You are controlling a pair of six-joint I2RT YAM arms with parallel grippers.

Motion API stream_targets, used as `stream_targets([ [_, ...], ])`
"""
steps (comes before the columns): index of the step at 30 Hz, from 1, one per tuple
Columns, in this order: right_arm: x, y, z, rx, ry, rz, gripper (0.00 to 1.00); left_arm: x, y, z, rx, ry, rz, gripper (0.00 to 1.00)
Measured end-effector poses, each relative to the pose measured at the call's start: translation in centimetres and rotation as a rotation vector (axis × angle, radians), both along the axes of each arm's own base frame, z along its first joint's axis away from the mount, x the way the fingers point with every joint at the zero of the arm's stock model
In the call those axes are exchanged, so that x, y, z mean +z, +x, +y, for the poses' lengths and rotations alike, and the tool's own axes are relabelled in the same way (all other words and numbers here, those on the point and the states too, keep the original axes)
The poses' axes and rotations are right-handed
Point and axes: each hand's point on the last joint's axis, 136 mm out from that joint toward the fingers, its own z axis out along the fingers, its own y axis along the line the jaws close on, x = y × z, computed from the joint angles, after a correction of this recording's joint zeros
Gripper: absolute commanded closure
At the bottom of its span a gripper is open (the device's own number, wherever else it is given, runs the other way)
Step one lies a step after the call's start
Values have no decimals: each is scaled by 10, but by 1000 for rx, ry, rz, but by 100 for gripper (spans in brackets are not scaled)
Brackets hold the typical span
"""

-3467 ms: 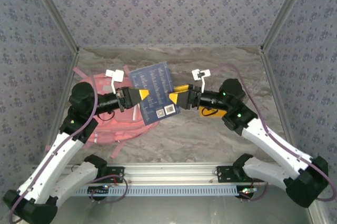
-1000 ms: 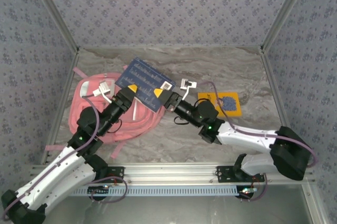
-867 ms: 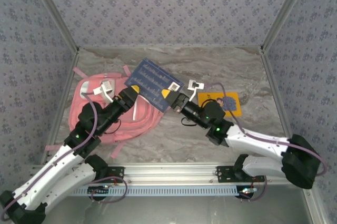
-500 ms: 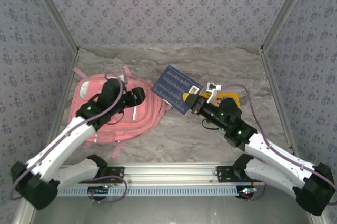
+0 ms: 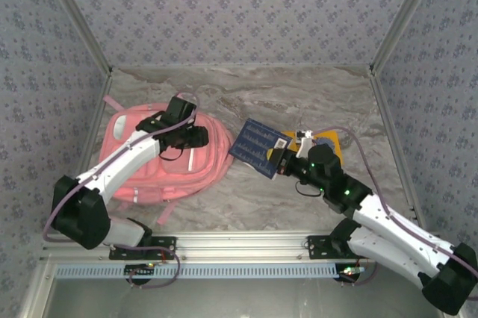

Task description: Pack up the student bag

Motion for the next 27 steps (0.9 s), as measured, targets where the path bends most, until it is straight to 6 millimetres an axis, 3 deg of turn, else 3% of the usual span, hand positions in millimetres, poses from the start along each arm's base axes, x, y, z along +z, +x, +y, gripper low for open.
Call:
stream_targets([
  [7, 5, -1, -13, -14, 9, -13, 100, -8, 2, 2, -1, -6, 30, 48],
  [12, -1, -2, -13, -1, 2, 4, 100, -17, 2, -5, -20, -20, 65, 54],
  [18, -1, -5, -15, 2, 1, 3, 100, -35, 5, -9, -24, -14, 114, 73],
  [22, 2, -7, -20, -10, -3, -10, 100, -42, 7, -8, -29, -7, 132, 98],
  [27, -16, -9, -36, -61, -98, 36, 100, -41, 8, -17, -89, -17, 132, 100],
])
